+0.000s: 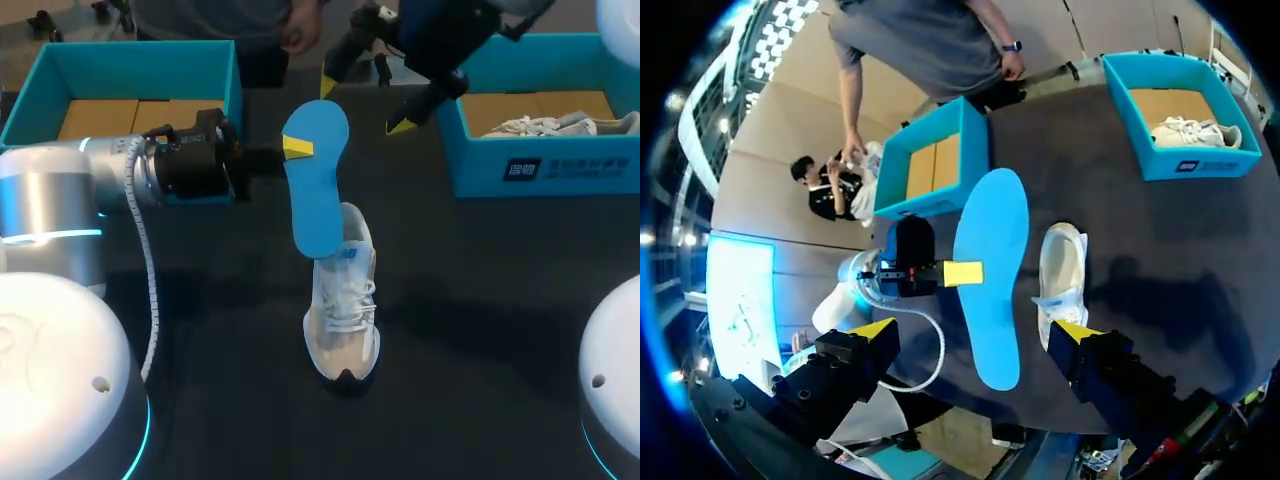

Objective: Take the shoe out of the shoebox, open the shoe tongue, remove and reinsert the insole, then place the shoe into the shoebox

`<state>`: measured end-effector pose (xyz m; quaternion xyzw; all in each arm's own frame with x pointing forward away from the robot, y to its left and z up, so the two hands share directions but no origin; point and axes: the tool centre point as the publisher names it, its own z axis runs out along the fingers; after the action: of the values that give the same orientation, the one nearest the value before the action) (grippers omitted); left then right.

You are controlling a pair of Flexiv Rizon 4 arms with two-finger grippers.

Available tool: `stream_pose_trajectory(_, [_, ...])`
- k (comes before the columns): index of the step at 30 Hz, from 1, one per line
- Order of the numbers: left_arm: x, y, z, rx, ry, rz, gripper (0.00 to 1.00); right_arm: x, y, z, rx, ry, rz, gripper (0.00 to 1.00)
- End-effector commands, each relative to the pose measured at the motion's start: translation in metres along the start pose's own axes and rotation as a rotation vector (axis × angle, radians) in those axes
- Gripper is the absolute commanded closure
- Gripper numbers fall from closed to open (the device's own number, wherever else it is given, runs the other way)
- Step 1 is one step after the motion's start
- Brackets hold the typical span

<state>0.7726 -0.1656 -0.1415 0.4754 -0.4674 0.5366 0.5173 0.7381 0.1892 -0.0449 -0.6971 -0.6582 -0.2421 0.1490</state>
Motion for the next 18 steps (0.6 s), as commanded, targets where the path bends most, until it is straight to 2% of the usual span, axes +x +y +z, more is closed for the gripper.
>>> stream_pose_trajectory(1, [0.0, 0.001, -0.001, 0.0, -0.003, 0.0, 1.0, 0.004, 0.002, 0.001, 0.002, -0.171, 0.001, 0.0])
stream_pose_trajectory(2, [0.0, 0.001, -0.001, 0.0, -0.003, 0.0, 1.0, 0.004, 0.002, 0.001, 0.002, -0.171, 0.001, 0.0])
stream_pose_trajectory(4, [0.0, 0.001, -0.001, 0.0, -0.003, 0.0, 1.0, 0.006, 0.002, 0.002, 0.01, -0.31, -0.033, 0.0])
stream_pose_trajectory(7, [0.0, 0.001, -0.001, 0.0, -0.003, 0.0, 1.0, 0.005, 0.002, 0.0, -0.063, -0.385, -0.082, 0.0])
stream_pose_trajectory(10, [0.0, 0.001, -0.001, 0.0, -0.003, 0.0, 1.0, 0.008, 0.002, 0.0, -0.096, -0.443, -0.095, 0.0])
stream_pose_trajectory(13, [0.0, 0.001, -0.001, 0.0, -0.003, 0.0, 1.0, 0.015, 0.005, 0.001, -0.103, -0.497, -0.117, 0.0])
stream_pose_trajectory(18, [0.0, 0.001, -0.001, 0.0, -0.003, 0.0, 1.0, 0.024, 0.009, 0.009, -0.061, -0.572, -0.122, 0.0])
